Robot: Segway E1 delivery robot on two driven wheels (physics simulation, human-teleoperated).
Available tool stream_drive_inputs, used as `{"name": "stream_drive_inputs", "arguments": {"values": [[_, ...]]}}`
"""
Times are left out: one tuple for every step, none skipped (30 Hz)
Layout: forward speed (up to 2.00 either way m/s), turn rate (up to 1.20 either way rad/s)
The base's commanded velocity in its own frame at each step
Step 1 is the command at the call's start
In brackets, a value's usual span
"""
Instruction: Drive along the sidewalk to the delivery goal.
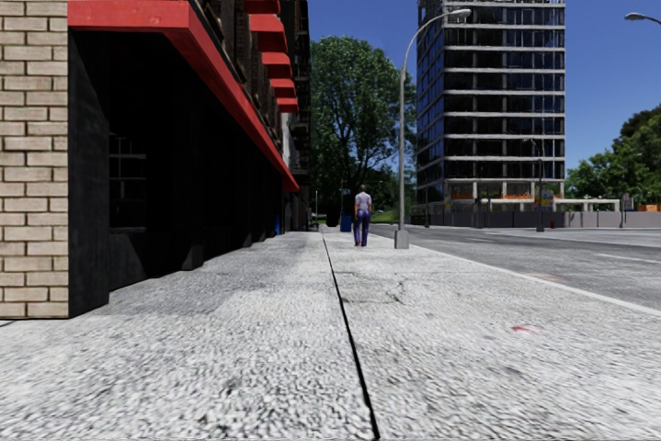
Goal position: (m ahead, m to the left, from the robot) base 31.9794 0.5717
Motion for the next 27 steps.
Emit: {"name": "stream_drive_inputs", "arguments": {"values": [[2.0, 0.26], [2.0, 0.14], [2.0, 0.0], [2.0, 0.0], [2.0, 0.0], [2.0, 0.0], [2.0, 0.0], [2.0, 0.0], [2.0, 0.0], [2.0, 0.0], [2.0, 0.0], [2.0, 0.0], [2.0, 0.0], [2.0, 0.0], [2.0, 0.0], [2.0, 0.0], [2.0, 0.0], [2.0, 0.0], [2.0, 0.0], [2.0, 0.0], [2.0, 0.0], [2.0, 0.0], [2.0, 0.0], [2.0, 0.0], [2.0, 0.0], [2.0, 0.0], [2.0, 0.0]]}}
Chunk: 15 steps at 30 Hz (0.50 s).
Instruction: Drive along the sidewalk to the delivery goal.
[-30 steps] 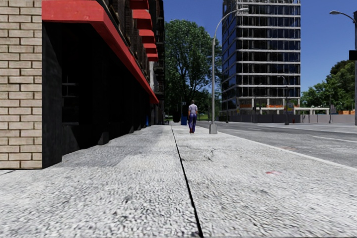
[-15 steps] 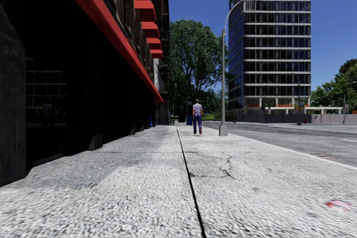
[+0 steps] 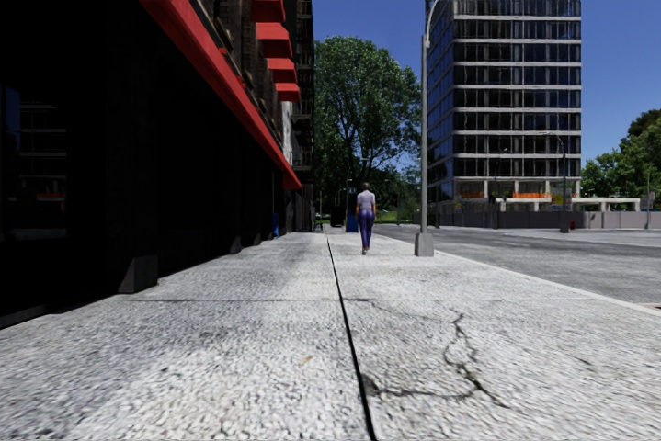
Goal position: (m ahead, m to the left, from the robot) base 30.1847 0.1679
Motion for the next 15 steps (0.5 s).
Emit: {"name": "stream_drive_inputs", "arguments": {"values": [[2.0, 0.0], [2.0, 0.0], [2.0, 0.0], [2.0, 0.0], [2.0, 0.0], [2.0, 0.0], [2.0, 0.0], [2.0, 0.0], [2.0, 0.0], [2.0, 0.0], [2.0, 0.0], [2.0, 0.0], [2.0, 0.0], [2.0, 0.0], [2.0, 0.0]]}}
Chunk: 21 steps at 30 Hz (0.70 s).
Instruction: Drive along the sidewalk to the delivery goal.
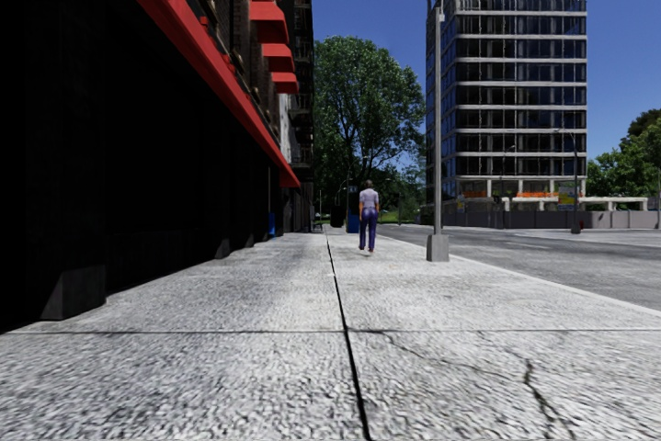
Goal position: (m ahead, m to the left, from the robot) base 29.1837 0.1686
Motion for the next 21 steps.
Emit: {"name": "stream_drive_inputs", "arguments": {"values": [[2.0, 0.0], [2.0, 0.0], [2.0, 0.0], [2.0, 0.0], [2.0, 0.0], [2.0, 0.0], [2.0, 0.0], [2.0, 0.0], [2.0, 0.0], [2.0, 0.0], [2.0, 0.0], [2.0, 0.0], [2.0, 0.0], [2.0, 0.0], [2.0, 0.0], [2.0, 0.0], [2.0, 0.0], [2.0, 0.0], [2.0, 0.0], [2.0, 0.0], [2.0, 0.0]]}}
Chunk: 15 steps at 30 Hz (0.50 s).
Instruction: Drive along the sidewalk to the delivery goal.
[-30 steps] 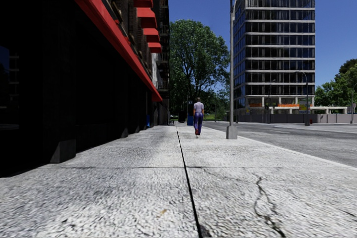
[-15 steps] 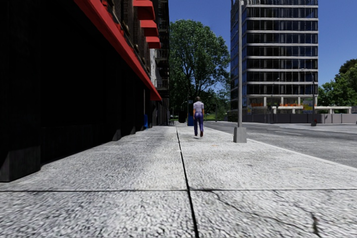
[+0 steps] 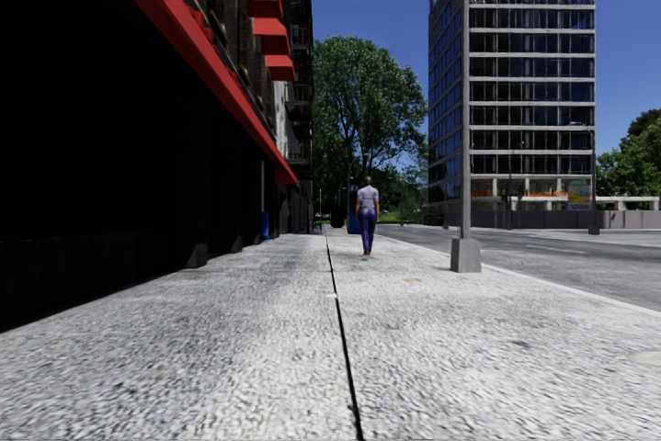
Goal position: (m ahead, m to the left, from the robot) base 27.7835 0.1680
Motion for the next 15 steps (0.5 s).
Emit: {"name": "stream_drive_inputs", "arguments": {"values": [[2.0, 0.0], [2.0, 0.0], [2.0, 0.0], [2.0, 0.0], [2.0, 0.0], [2.0, 0.0], [2.0, 0.0], [2.0, 0.0], [2.0, 0.0], [2.0, 0.0], [2.0, 0.0], [2.0, 0.0], [2.0, 0.0], [2.0, 0.0], [2.0, 0.0]]}}
